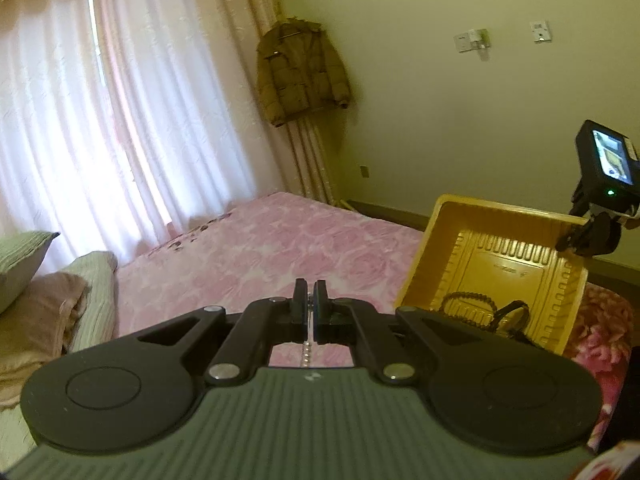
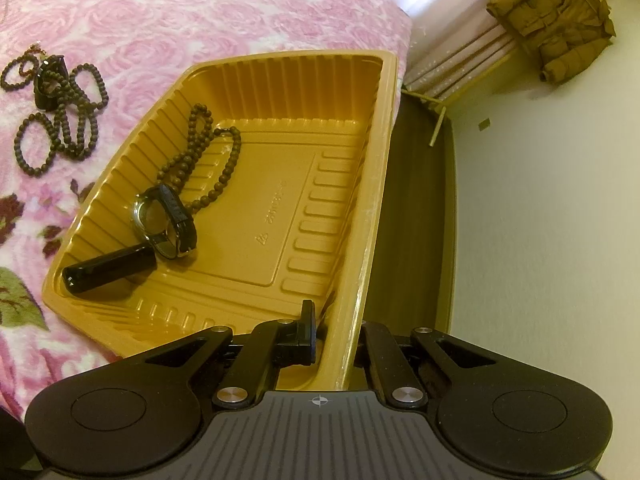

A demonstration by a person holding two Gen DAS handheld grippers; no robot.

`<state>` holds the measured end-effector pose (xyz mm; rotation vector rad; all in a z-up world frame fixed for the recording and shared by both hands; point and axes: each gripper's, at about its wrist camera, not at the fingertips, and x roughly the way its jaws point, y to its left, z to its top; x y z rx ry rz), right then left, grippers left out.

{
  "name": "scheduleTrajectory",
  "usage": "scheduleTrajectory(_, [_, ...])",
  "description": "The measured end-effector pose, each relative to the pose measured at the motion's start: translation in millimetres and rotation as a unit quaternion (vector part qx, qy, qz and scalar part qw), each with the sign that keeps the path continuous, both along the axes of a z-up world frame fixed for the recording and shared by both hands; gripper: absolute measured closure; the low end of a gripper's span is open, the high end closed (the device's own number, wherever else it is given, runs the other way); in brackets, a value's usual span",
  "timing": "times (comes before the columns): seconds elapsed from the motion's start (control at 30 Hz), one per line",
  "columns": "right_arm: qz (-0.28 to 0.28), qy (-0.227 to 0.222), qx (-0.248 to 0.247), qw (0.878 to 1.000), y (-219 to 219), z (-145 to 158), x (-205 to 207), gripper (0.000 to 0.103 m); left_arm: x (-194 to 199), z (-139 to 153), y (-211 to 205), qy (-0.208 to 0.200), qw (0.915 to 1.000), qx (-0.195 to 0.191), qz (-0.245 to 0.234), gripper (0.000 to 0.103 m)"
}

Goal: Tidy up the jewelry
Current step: 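Lower the pearl necklace into the tray with the left gripper while the right gripper holds the tray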

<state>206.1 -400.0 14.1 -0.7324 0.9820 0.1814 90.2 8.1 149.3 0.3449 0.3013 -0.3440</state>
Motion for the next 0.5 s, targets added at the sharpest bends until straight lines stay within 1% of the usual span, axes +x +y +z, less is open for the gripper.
scheduleTrajectory(0.17, [0.000,0.000,0.000,1.000,-1,0,0,0.098,6,1,-19,0.002,0.9997,0.002,-0.026,0.102])
scheduleTrajectory(0.3, [-0.001,0.000,0.002,1.000,-1,1,0,0.098,15,3,-44,0.009,0.9981,-0.009,-0.060,0.102])
scheduleTrajectory(0.5, [-0.001,0.000,0.004,1.000,-3,2,1,0.098,30,10,-90,0.018,0.9918,-0.030,-0.123,0.102])
